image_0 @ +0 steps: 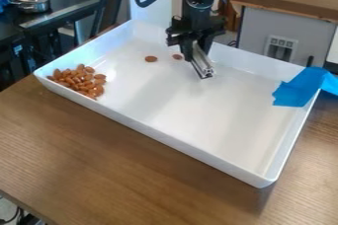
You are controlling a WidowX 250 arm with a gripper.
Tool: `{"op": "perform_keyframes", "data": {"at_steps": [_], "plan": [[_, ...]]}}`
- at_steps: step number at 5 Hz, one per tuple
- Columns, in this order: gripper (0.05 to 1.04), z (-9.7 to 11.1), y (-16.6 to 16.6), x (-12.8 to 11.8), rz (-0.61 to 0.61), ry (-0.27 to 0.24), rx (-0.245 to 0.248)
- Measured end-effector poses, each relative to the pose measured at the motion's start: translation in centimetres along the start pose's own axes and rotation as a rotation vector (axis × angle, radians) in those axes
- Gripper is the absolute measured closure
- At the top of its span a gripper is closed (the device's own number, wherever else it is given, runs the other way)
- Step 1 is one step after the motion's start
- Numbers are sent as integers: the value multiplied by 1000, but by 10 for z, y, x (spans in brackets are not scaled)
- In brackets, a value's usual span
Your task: Sweep into pile
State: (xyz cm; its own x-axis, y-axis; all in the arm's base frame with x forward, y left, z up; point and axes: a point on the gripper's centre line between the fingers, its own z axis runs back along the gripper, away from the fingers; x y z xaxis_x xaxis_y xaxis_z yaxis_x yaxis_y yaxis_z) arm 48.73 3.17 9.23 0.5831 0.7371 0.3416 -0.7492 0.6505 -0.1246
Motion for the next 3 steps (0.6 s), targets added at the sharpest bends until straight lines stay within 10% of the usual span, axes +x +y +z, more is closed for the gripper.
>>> {"op": "perform_keyframes", "data": {"at_steps": [3], "plan": [[704, -25, 18, 2, 6, 3, 29]]}}
